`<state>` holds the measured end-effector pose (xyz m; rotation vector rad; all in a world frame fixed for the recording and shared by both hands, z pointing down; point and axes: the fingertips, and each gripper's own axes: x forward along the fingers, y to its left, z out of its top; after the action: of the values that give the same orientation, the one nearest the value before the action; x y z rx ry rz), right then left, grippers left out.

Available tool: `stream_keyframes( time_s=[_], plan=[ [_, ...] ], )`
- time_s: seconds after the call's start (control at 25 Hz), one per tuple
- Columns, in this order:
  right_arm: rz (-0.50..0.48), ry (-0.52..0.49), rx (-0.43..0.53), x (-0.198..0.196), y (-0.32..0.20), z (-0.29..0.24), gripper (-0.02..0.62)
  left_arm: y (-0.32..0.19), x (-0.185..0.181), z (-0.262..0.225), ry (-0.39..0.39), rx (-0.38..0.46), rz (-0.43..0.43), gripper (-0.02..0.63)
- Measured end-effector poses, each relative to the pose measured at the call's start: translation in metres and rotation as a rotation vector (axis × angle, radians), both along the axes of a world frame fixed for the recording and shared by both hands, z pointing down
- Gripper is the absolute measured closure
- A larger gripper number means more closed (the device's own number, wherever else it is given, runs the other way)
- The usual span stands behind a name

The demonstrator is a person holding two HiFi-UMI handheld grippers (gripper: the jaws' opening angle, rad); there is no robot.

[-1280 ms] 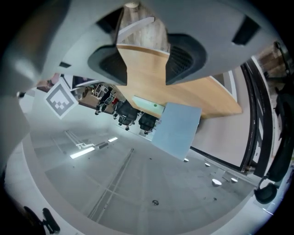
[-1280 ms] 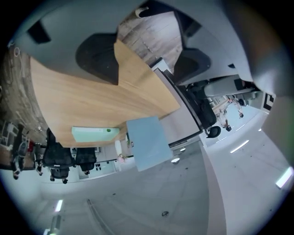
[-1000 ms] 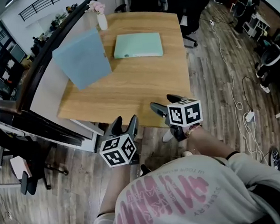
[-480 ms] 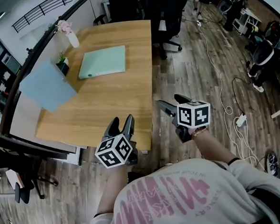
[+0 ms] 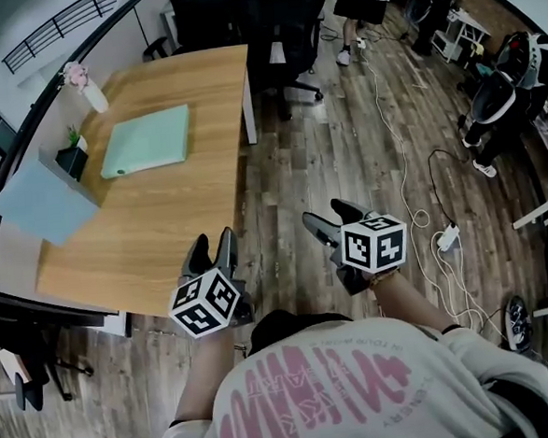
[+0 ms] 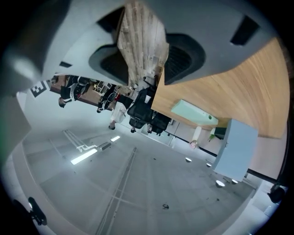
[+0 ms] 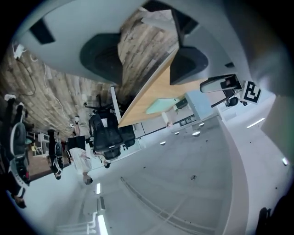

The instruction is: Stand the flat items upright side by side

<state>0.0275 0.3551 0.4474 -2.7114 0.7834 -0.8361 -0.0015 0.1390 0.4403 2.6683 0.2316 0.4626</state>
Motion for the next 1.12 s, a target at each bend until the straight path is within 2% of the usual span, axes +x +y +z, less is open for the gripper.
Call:
stream_keyframes(
  time_s=[0.16,0.28,0.44,0.56,0.84,0.96,1.12],
  plan=[
    [-0.071,-0.054,-0.022,0.011,-0.004,0.019,0.267,0.005,0.017,0.009,-0.036,-0.024,-0.011,0.358],
    [-0.115,-0.084,-0.024,0.033,-0.012,0.027,0.265,0.002,0.038,0.016,-0.059,-0.053,-0.036,0.357],
    [-0.148,-0.141,0.007,0.081,-0.029,0.042,0.265,-0.015,0.075,0.021,-0.062,-0.108,-0.092,0.357],
    [-0.188,-0.184,0.019,0.126,-0.051,0.048,0.265,-0.037,0.108,0.024,-0.055,-0.143,-0.177,0.357],
    [-0.302,-0.171,-0.023,0.226,-0.107,0.043,0.265,-0.088,0.186,0.025,-0.062,-0.160,-0.286,0.351],
    [-0.328,-0.221,-0.005,0.252,-0.127,0.054,0.265,-0.106,0.211,0.024,-0.063,-0.181,-0.333,0.339],
    [-0.394,-0.300,-0.004,0.268,-0.153,0.072,0.265,-0.113,0.218,0.032,-0.092,-0.205,-0.365,0.333]
  ],
)
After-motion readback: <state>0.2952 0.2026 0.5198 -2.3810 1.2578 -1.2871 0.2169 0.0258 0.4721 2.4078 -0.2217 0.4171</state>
